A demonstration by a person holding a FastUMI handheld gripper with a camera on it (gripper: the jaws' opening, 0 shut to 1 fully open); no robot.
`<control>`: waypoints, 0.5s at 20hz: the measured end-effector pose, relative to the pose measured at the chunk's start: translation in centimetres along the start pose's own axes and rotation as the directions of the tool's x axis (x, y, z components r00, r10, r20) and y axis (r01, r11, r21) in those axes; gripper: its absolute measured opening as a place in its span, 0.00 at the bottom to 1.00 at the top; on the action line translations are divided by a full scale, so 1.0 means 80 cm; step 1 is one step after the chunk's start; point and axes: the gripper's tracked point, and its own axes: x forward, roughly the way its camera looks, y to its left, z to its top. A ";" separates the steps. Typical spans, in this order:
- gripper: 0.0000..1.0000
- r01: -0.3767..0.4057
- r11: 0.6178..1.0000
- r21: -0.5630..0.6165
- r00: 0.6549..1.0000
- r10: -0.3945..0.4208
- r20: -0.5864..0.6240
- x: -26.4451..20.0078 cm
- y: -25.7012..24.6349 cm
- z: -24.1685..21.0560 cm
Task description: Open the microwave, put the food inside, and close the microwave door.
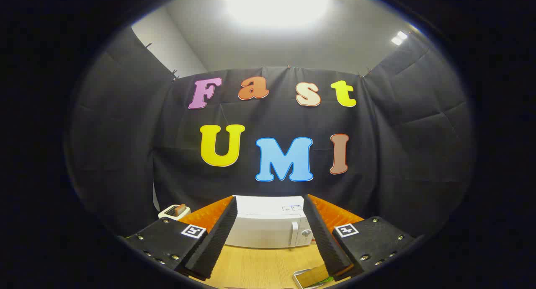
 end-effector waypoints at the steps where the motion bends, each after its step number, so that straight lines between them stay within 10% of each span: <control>1: 0.96 -0.004 1.000 -0.002 1.000 0.004 -0.006 0.001 0.001 -0.003; 10: 0.96 0.000 1.000 0.000 1.000 0.000 -0.025 0.017 -0.004 -0.022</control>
